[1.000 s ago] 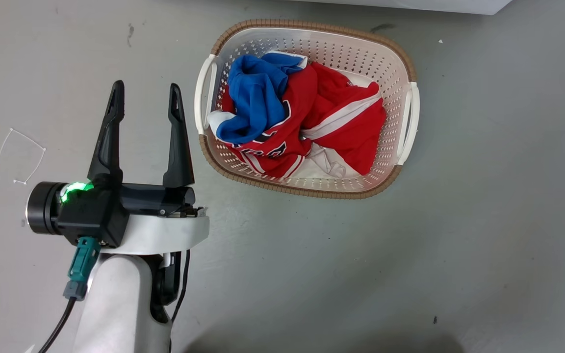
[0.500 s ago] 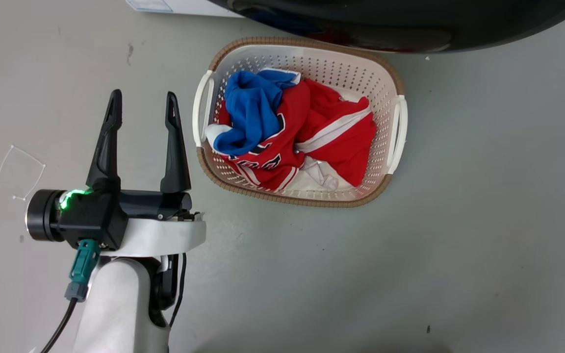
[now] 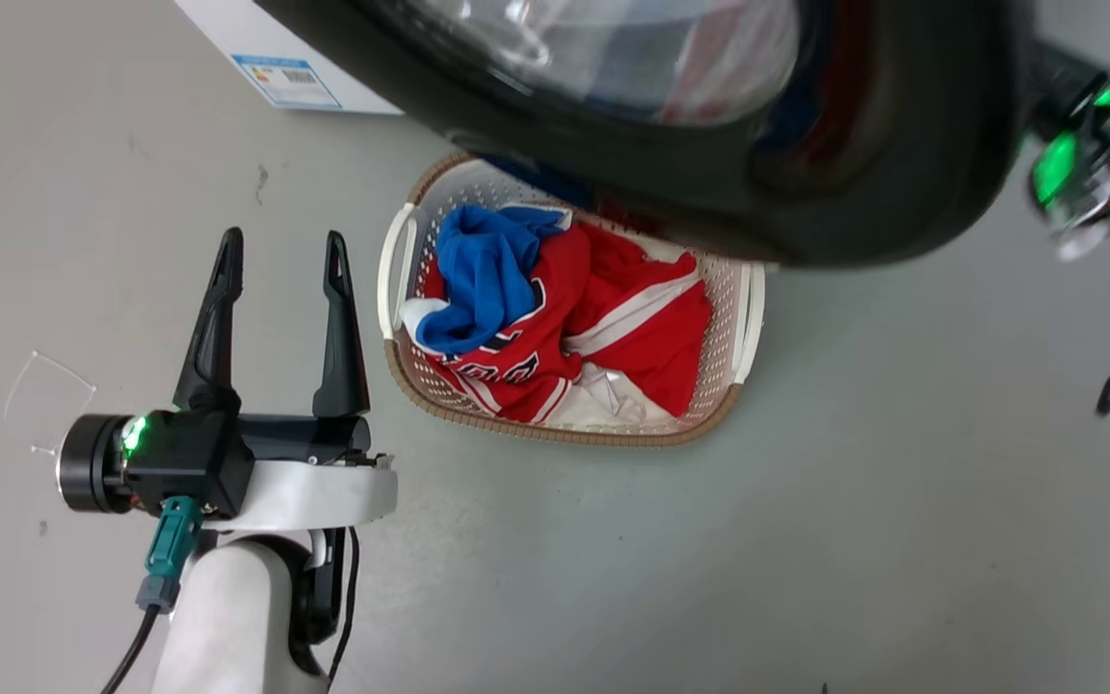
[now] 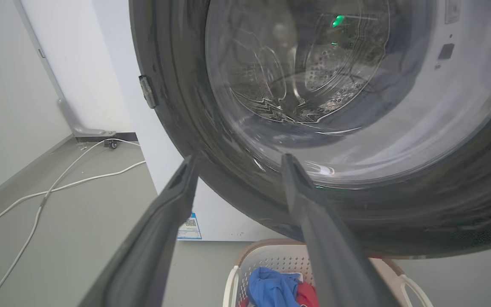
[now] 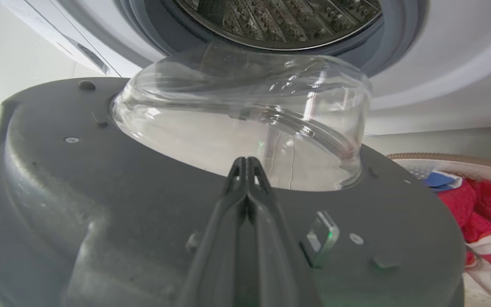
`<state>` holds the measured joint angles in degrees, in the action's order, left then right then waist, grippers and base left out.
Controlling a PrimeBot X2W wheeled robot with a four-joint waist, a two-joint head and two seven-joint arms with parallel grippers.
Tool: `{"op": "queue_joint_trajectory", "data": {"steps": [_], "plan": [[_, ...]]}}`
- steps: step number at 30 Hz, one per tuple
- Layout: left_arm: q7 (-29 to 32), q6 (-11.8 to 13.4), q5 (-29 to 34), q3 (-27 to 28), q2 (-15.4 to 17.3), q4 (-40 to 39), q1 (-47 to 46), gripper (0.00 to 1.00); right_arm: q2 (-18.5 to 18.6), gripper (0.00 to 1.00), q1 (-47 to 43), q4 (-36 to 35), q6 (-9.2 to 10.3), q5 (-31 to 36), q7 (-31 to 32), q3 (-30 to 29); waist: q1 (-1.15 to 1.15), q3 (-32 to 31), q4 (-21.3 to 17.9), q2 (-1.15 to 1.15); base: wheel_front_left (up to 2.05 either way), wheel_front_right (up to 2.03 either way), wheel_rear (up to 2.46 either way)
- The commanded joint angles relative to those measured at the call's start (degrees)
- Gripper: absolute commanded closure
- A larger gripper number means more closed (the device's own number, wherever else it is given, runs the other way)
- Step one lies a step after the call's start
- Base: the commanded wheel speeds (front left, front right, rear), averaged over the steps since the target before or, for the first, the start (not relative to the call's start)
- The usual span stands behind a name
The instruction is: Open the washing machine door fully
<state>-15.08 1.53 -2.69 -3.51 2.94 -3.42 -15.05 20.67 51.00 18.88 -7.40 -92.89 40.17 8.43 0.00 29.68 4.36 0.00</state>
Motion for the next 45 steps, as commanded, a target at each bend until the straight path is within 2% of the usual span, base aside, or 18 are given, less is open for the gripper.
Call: {"op": "queue_joint_trajectory", "data": {"steps": [1, 9, 15, 21, 34, 45], "plan": [[-0.15, -0.02, 0.47, 0.32, -0.08, 0.23, 1.14, 0.00, -1.31, 1.00, -2.86, -2.40, -0.16, -0.50, 0.87, 1.19, 0.00, -1.88, -0.26, 0.00, 0.00, 0.00, 0.00], [-0.14, 0.24, 0.60, 0.34, -0.09, 0.84, 3.44, 0.00, -3.02, 1.00, -13.67, -11.41, -0.16, -0.83, 2.77, 5.21, 0.00, -6.13, -0.15, 0.00, 0.00, 0.00, 0.00], [-0.15, 0.47, 0.52, -0.37, -0.09, 1.39, 4.93, 0.00, -3.73, 1.00, -21.20, -15.29, -0.15, -1.11, 3.00, 7.50, 0.00, -9.09, 0.45, 0.00, 0.00, 0.00, 0.00], [-0.14, 0.74, 0.81, -0.78, -0.09, 2.18, 6.76, 0.00, -6.20, 1.00, -27.71, -17.88, -0.16, -3.02, 2.35, 8.92, 0.00, -12.17, 0.64, 0.00, 0.00, 0.00, 0.00], [-0.15, 0.89, 1.06, -1.29, -0.09, 3.30, 10.34, 0.00, -10.78, 1.00, -36.58, -19.67, -0.16, -3.83, 1.31, 12.14, 0.00, -16.86, 1.43, 0.00, 0.00, 0.00, 0.00], [-0.15, 1.08, 1.14, -1.21, -0.09, 4.43, 12.93, 0.00, -14.65, 1.00, -40.94, -17.37, -0.16, -3.45, 0.31, 13.55, 0.00, -20.71, 1.59, 0.00, 0.00, 0.00, 0.00]]}}
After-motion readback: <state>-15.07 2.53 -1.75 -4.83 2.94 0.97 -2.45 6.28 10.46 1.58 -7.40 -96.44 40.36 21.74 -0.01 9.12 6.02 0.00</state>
